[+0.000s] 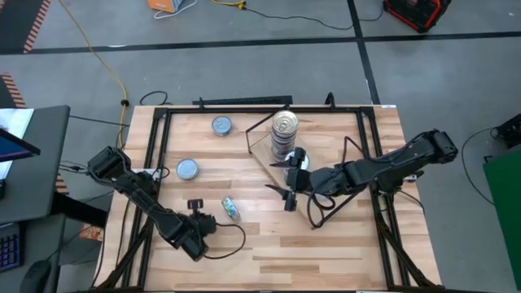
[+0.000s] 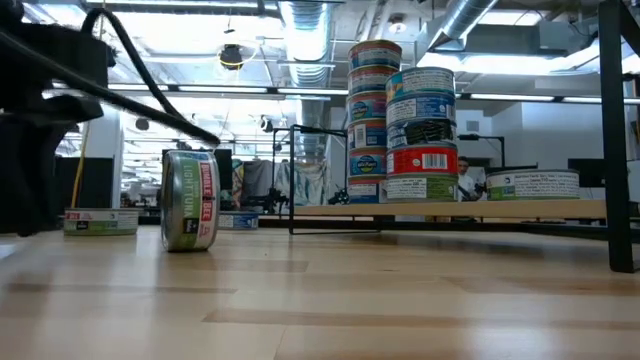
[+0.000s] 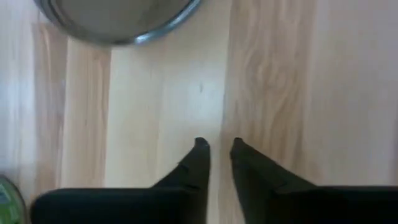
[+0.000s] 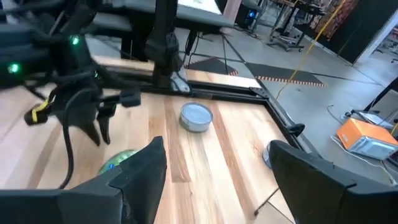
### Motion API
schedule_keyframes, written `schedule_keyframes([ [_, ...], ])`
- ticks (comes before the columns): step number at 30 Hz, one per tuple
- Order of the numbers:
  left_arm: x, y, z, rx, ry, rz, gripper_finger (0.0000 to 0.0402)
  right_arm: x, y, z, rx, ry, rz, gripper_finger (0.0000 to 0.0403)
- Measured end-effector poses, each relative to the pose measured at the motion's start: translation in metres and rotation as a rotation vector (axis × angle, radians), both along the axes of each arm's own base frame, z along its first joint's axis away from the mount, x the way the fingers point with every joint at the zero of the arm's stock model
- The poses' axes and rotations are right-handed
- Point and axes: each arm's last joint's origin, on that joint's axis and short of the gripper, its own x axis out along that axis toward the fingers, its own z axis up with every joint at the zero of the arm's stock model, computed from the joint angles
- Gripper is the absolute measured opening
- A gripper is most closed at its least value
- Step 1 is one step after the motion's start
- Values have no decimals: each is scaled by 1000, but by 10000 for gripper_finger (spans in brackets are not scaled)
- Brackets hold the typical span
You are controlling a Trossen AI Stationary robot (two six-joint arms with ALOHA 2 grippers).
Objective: Stack canned seafood by type on shelf
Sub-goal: Stack the green tuna can on top of the green tuna can on the shelf
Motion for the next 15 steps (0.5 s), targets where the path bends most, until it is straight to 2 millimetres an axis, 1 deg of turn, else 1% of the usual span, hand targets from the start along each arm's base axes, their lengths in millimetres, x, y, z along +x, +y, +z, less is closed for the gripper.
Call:
schedule_keyframes([
  [2,4,-3,8,9,-7,-28,85,-8,-1,6,5,-6,-26,310],
  [5,13,-9,28,34,-15,-100,143,-20,1,12,8,-8,-30,310],
  [9,22,-15,57,125,-31,-217,216,-32,-1,6,5,5,-25,310],
  [12,33,-13,76,176,-58,-263,257,-45,-7,1,5,-15,-52,310],
  [15,49,0,85,171,-34,-308,278,-58,-15,-6,20,-53,-62,308],
])
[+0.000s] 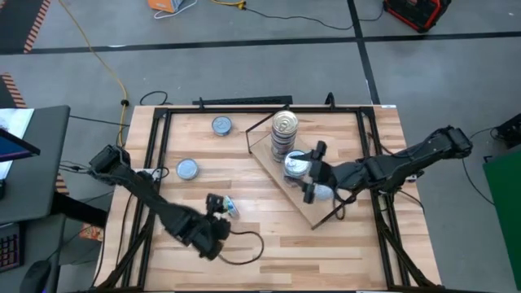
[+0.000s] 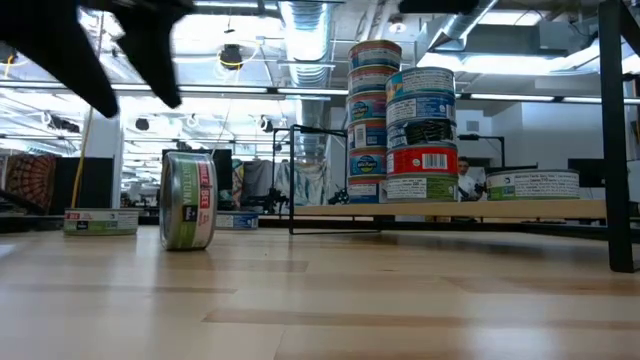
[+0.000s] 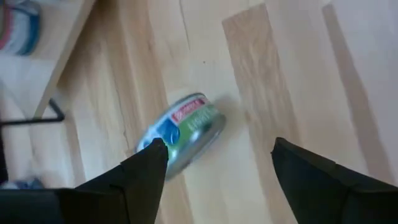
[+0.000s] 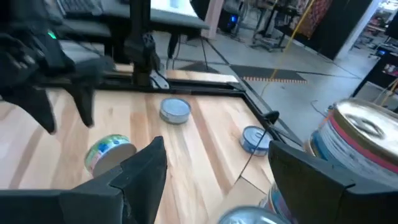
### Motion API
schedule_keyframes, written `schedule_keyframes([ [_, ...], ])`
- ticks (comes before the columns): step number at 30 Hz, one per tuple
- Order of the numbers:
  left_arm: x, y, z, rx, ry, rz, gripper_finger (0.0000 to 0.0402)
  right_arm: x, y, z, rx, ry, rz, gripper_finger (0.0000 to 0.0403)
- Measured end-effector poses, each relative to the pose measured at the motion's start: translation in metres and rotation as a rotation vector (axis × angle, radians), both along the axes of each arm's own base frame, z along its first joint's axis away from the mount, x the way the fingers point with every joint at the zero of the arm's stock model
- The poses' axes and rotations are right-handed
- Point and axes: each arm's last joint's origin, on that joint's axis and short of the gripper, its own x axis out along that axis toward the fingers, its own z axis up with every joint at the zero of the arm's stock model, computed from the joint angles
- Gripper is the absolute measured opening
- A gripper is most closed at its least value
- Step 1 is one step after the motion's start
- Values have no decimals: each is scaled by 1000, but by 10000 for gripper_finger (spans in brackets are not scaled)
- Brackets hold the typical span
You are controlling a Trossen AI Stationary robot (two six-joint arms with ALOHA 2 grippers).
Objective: Stack canned seafood by type on shelf
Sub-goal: Stack the green tuna can on top of the green tuna can on the shelf
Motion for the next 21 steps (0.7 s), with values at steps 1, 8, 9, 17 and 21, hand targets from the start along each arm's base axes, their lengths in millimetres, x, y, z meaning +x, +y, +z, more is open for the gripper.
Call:
schedule_keyframes([
  [1,5,5,0,1,22,-20,280,-6,-2,-1,7,-20,-1,306],
  [8,45,35,-4,50,169,-184,280,-41,-14,-7,75,-143,-2,295],
  [9,49,39,-5,45,190,-205,280,-44,-15,-8,89,-155,-3,295],
  [17,66,79,-8,-66,370,-301,279,-53,-11,-9,108,-186,27,295],
  [21,66,97,-13,-63,426,-322,279,-53,-11,-8,108,-187,32,295],
])
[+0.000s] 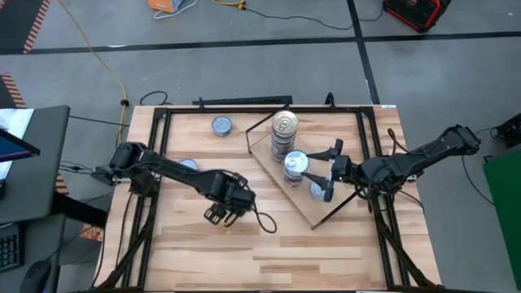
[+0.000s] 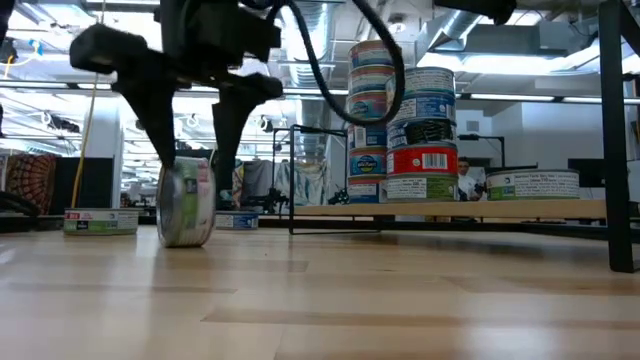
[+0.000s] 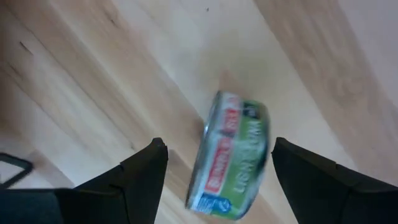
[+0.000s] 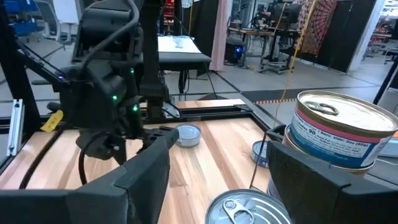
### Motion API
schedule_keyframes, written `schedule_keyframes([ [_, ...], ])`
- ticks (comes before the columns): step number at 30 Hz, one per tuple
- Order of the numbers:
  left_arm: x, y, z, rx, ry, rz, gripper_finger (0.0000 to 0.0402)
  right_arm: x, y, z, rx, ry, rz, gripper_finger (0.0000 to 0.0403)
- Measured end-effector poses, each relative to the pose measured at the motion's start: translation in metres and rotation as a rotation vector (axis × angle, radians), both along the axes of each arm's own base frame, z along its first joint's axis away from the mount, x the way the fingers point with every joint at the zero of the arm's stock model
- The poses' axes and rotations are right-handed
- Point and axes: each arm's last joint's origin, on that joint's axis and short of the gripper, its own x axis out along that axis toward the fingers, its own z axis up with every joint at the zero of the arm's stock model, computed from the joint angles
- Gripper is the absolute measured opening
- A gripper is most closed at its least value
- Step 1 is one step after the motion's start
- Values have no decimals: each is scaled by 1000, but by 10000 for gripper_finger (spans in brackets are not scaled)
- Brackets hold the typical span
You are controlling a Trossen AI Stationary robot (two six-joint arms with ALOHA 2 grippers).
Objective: Stack canned seafood by type on shelf
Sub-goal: Stack the green tuna can on top of the green tuna can on the shelf
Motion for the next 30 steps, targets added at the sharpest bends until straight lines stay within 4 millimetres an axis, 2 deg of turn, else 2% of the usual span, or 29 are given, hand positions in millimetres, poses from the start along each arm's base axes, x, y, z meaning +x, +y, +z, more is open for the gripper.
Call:
schedule_keyframes([
  [6,-8,10,-18,-9,89,-78,279,0,1,0,15,-4,4,295],
  [11,-10,10,-24,106,76,-91,272,0,1,0,27,-7,3,294],
  [15,-11,6,-24,143,59,-82,229,0,1,0,30,-8,4,294],
  [20,-12,-1,-24,123,54,-68,138,-1,2,0,30,-8,9,294],
  [21,-13,-3,-24,116,52,-61,131,-1,2,0,30,-8,9,294],
  [26,-7,-12,-20,69,-49,-31,132,-1,2,0,29,-6,10,294],
  [30,9,-23,-11,15,-269,-42,132,-12,3,6,17,-24,38,294],
])
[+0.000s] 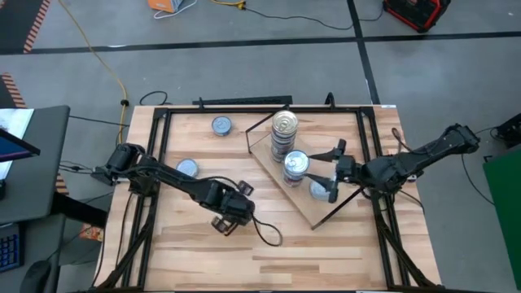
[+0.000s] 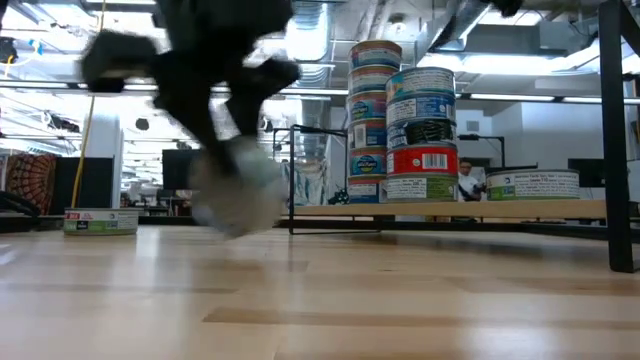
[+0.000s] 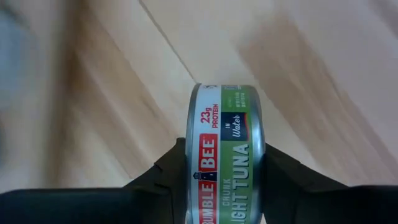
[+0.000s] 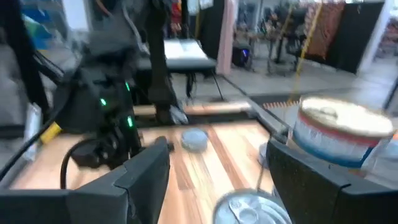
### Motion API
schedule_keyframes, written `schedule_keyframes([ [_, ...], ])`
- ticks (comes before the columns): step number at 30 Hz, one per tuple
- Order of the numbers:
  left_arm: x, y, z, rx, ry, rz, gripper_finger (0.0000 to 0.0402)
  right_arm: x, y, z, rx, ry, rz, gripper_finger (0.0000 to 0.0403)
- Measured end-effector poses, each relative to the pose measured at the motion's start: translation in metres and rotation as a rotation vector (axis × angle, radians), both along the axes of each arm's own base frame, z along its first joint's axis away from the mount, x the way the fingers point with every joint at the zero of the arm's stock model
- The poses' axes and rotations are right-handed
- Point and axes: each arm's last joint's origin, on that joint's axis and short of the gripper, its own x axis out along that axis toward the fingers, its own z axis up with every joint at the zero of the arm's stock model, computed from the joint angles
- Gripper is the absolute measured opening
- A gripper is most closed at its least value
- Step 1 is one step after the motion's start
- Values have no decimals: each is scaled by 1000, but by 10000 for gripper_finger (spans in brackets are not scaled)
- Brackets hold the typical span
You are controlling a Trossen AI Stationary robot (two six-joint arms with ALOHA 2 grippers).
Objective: Stack canned seafood by type on shelf
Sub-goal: Stack the green tuna can on top of the green tuna can on the shelf
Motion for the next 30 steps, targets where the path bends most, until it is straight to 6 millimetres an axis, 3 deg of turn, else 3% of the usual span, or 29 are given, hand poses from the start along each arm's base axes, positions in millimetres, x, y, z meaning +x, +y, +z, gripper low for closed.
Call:
schedule_keyframes([
  [9,38,-12,33,188,-555,-35,132,-26,1,13,-14,-42,67,294],
  [13,52,-9,47,174,-741,-105,132,-33,-2,17,-28,-64,70,294],
  [17,69,1,34,203,-826,-131,132,-39,-5,20,-40,-72,78,294],
  [23,94,2,9,390,-957,-137,132,-49,1,21,-62,-76,140,294],
  [30,102,12,1,306,-1016,-115,140,-54,6,25,-82,-106,186,295],
])
